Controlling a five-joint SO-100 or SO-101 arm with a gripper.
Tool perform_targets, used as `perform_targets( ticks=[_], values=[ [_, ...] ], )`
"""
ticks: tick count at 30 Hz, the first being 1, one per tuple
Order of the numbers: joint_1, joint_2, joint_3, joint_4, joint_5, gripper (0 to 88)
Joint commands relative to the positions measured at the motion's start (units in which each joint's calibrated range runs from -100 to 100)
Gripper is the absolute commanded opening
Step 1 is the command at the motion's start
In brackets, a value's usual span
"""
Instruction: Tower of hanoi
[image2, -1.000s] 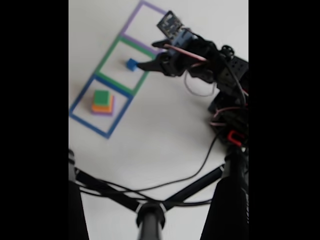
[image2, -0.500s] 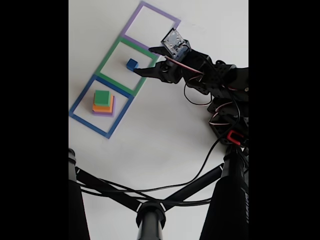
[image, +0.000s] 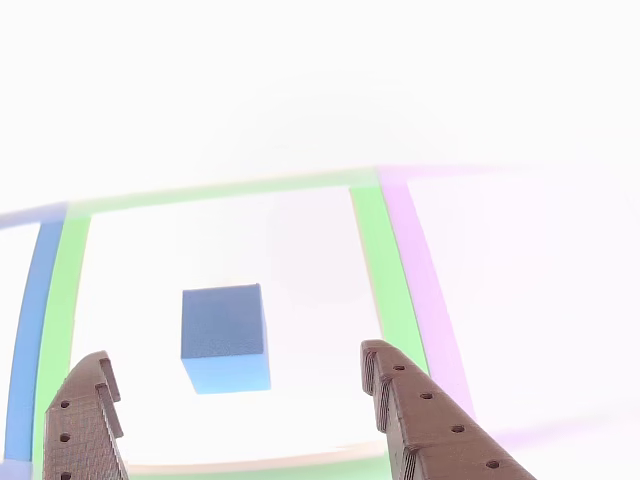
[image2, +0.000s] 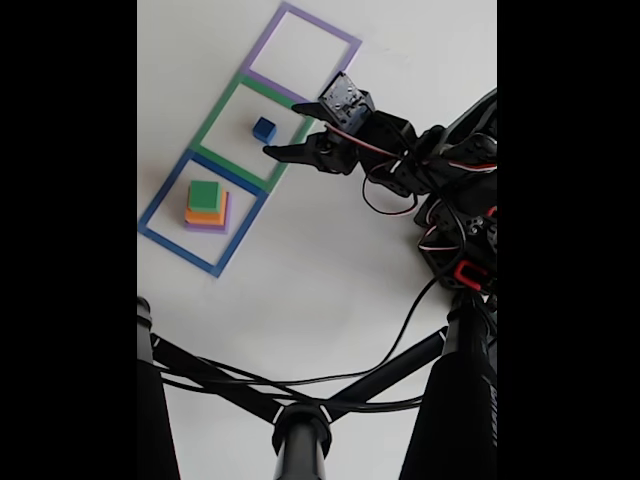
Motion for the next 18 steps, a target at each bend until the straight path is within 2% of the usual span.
perform_targets(
  ticks=[1, 18],
  values=[
    [-1.17, 3.68, -3.2, -4.38, 0.0, 26.0],
    [-2.42, 18.21, -12.48, -10.78, 0.0, 24.0]
  ],
)
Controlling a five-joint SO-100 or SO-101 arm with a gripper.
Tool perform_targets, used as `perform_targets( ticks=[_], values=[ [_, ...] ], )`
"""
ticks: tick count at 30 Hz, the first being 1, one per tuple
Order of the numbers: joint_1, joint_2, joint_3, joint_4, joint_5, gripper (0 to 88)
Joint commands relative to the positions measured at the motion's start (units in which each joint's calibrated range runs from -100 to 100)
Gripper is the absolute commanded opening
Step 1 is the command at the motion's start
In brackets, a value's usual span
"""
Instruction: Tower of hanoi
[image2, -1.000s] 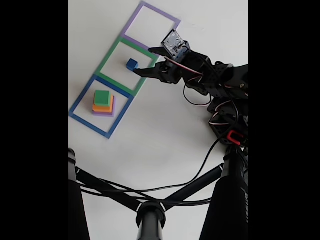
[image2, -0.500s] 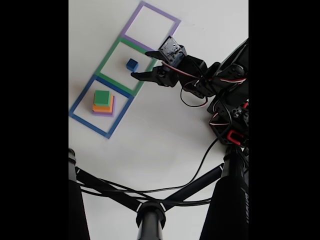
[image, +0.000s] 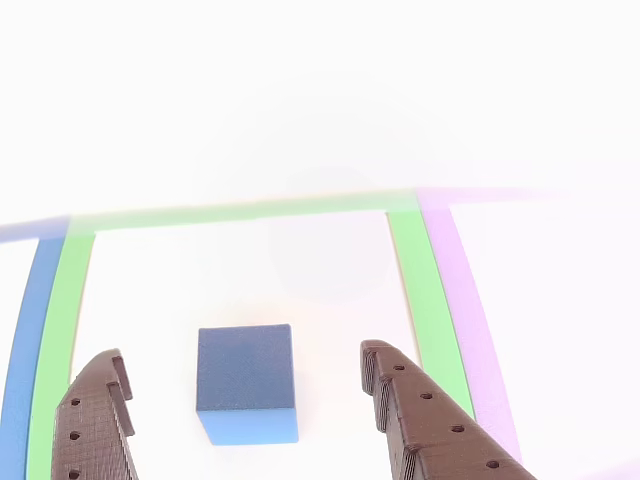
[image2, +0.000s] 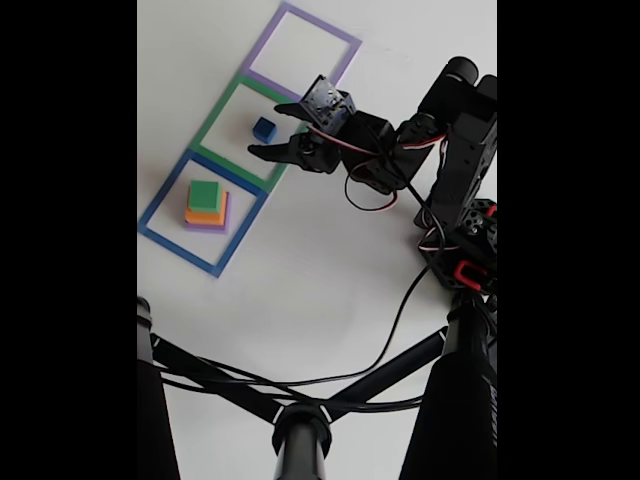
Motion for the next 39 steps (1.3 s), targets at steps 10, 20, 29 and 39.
perform_targets(
  ticks=[10, 20, 29, 39],
  values=[
    [-1.67, 1.29, -1.93, -1.71, 0.0, 19.3],
    [-2.82, 1.85, -2.03, -2.27, 0.0, 16.9],
    [-2.54, 2.66, -1.93, -2.84, 0.0, 14.4],
    [-3.11, 2.66, -2.03, -3.0, 0.0, 6.0]
  ],
)
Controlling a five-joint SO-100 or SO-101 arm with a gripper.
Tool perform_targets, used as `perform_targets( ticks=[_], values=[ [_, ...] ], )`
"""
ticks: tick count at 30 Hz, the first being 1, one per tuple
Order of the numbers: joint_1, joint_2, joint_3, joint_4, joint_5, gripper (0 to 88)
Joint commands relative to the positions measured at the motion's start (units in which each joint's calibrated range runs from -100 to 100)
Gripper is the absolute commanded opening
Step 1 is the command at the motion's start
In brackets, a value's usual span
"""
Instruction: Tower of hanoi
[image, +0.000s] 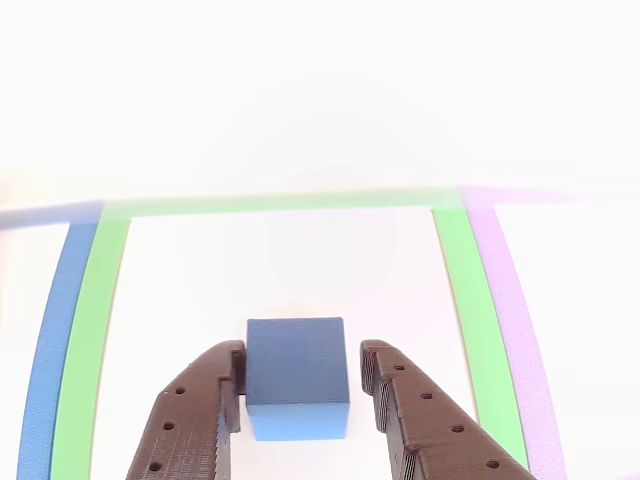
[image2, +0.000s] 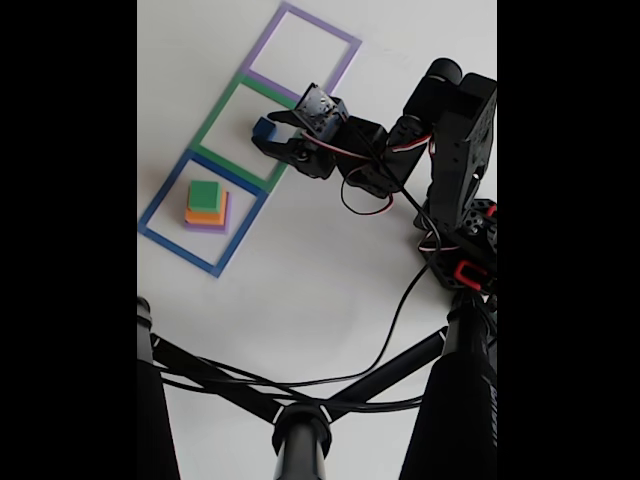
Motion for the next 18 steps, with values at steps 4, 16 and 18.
perform_targets(
  ticks=[4, 16, 18],
  values=[
    [-1.0, -0.46, -0.63, -1.4, 0.0, 3.1],
    [-1.29, -10.07, -0.81, 6.54, 0.0, 2.2],
    [-1.29, -16.29, -1.54, 13.82, 0.0, 2.1]
  ],
)
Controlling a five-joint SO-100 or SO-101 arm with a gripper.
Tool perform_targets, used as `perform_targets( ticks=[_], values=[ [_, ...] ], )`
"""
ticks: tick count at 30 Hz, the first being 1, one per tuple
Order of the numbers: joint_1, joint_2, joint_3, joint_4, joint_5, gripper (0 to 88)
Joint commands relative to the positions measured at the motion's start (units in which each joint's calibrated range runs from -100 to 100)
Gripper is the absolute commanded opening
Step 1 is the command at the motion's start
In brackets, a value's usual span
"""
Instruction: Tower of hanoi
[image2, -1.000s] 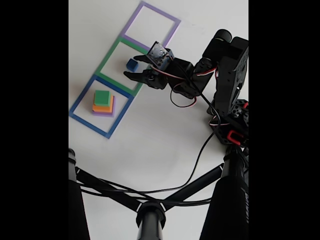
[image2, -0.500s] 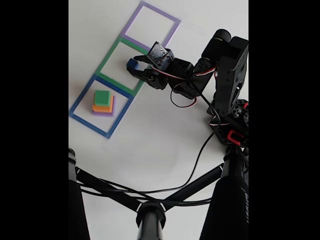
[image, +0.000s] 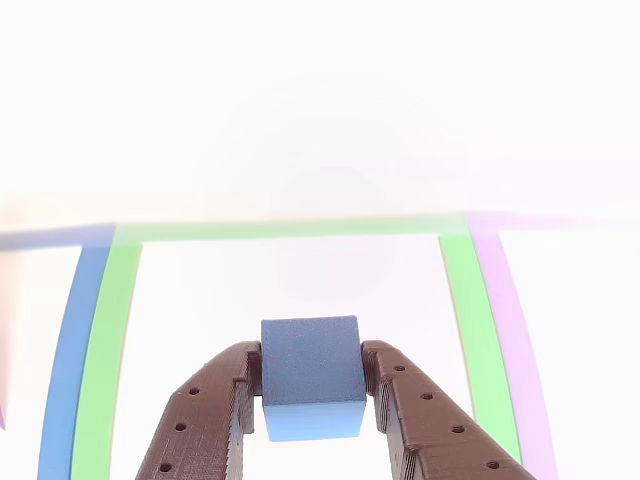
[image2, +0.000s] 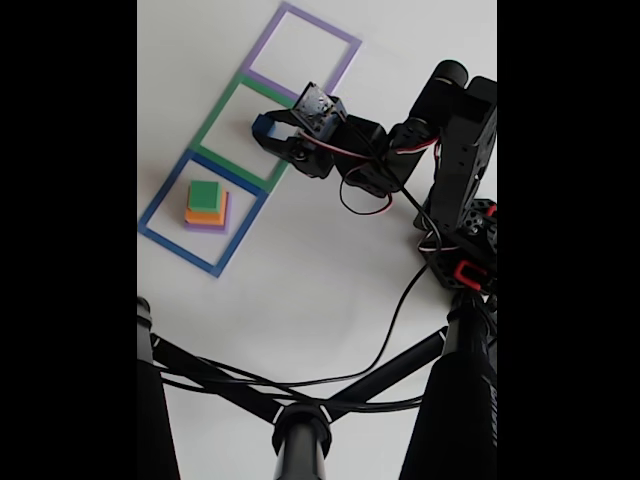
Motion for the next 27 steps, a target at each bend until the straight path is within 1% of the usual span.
perform_targets(
  ticks=[1, 3, 8, 12, 16, 20, 23, 27],
  values=[
    [-0.71, -14.77, -2.18, 13.7, 0.0, 2.0],
    [-0.71, -21.95, -4.0, 23.83, 0.0, 1.9],
    [-0.71, -38.59, -13.09, 53.7, 0.0, 1.8],
    [-1.67, -46.02, -23.72, 74.51, 0.0, 1.7],
    [-3.3, -48.44, -38.91, 93.95, 0.0, 1.6],
    [-5.6, -48.6, -54.09, 109.82, -0.34, 1.5],
    [-7.71, -48.6, -63.27, 118.81, -3.21, 1.5],
    [-10.49, -48.84, -73.0, 128.52, -5.41, 1.3]
  ],
)
